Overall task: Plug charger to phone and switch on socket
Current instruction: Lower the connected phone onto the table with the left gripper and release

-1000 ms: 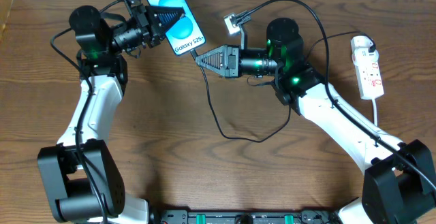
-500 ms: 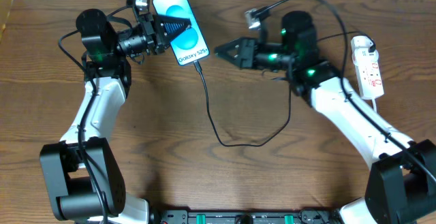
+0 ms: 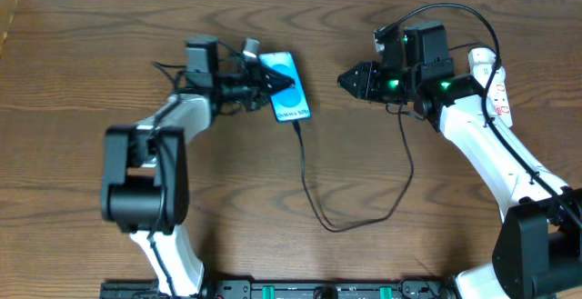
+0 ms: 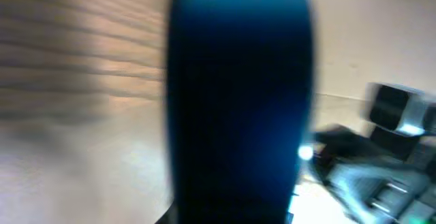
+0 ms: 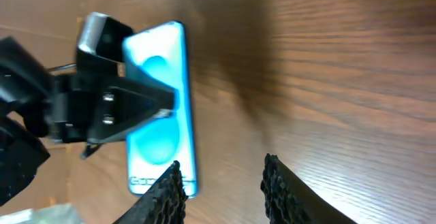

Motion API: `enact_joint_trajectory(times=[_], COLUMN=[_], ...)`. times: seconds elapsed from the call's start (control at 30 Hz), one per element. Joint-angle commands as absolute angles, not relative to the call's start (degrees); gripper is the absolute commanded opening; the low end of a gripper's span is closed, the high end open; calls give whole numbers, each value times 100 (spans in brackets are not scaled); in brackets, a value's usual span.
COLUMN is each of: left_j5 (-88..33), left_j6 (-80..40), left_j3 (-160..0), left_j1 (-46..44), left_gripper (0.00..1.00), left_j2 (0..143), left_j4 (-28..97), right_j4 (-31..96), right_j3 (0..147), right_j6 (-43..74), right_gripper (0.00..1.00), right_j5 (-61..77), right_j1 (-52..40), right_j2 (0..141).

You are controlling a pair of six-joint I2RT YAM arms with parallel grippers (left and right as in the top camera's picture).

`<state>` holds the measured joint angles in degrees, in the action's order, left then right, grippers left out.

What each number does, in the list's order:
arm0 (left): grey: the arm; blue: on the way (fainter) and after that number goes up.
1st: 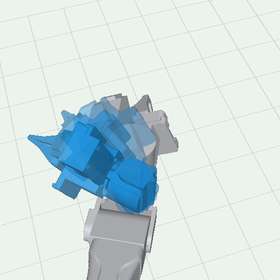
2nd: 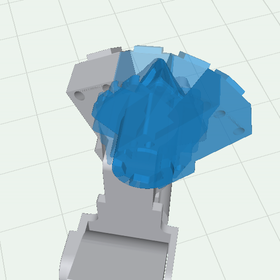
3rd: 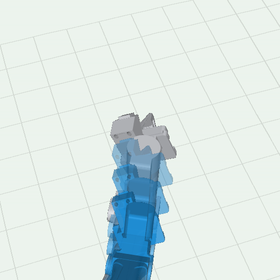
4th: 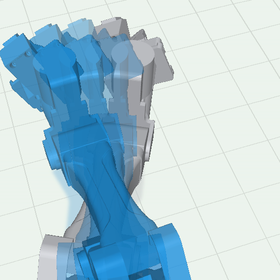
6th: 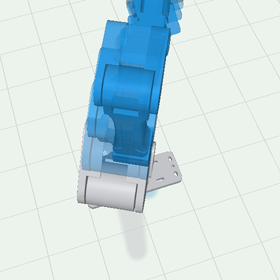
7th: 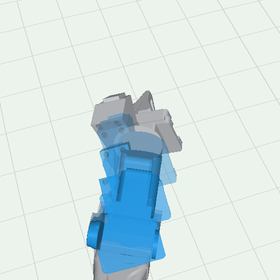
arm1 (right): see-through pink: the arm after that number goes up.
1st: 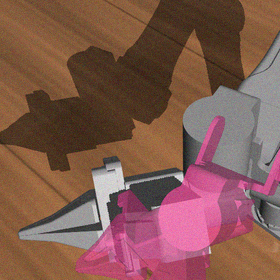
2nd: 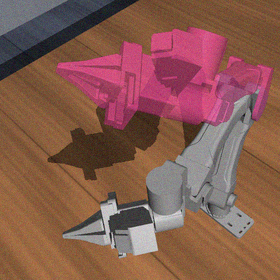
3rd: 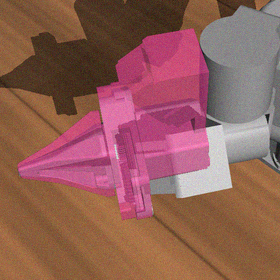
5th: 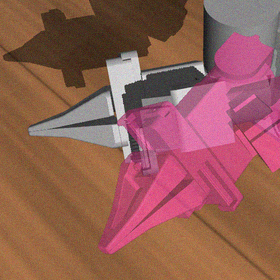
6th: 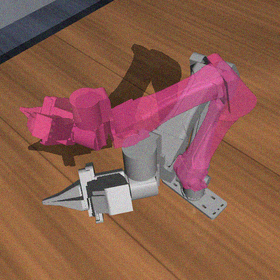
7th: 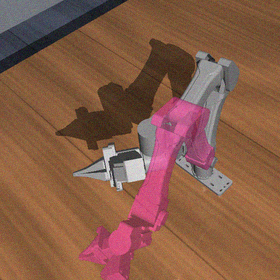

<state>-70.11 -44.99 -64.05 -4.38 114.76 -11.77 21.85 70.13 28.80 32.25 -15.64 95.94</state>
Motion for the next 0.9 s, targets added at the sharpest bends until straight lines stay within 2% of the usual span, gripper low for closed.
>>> enact_joint_trajectory(times=[0.0,0.2,0.4,0.43,0.47,0.5,0.63,0.67,0.7,0.83,0.87], left_j5=[-6169,-4952,-4383,-4381,-4383,-4383,-4331,-4143,-3940,-3785,-3658], left_j6=[-4049,-3699,-3684,-3684,-3684,-3684,-3656,-3638,-3616,-3317,-3166], left_j3=[-6436,-6434,-6434,-6434,-6434,-6434,-6434,-6434,-6434,-6436,-6440], left_j1=[-637,-685,-683,-683,-683,-683,-683,-676,-655,-451,-279], left_gripper=[7,7,10,15,17,24,42,53,58,65,73], left_j2=[12053,12427,12427,12427,12427,12427,12427,12427,12427,12425,12416], left_j4=[-1201,-670,-189,-176,-176,-172,-172,-99,10,224,502], right_j4=[2257,2408,2458,2462,2467,2469,2556,2576,2602,2687,2720], right_j3=[7050,7050,7050,7050,7050,7050,7050,7050,7050,7050,7050], right_j6=[2453,2346,2346,2346,2346,2346,2344,2305,2305,2261,2261], right_gripper=[37,40,40,40,41,41,41,41,41,43,43], right_j5=[2875,2740,2711,2711,2711,2711,2711,2711,2709,2641,2635], right_j1=[-1664,-1752,-1774,-1774,-1772,-1772,-1772,-1772,-1772,-1767,-1750], right_j2=[9535,9535,9535,9535,9535,9535,9535,9535,9535,9535,9535])
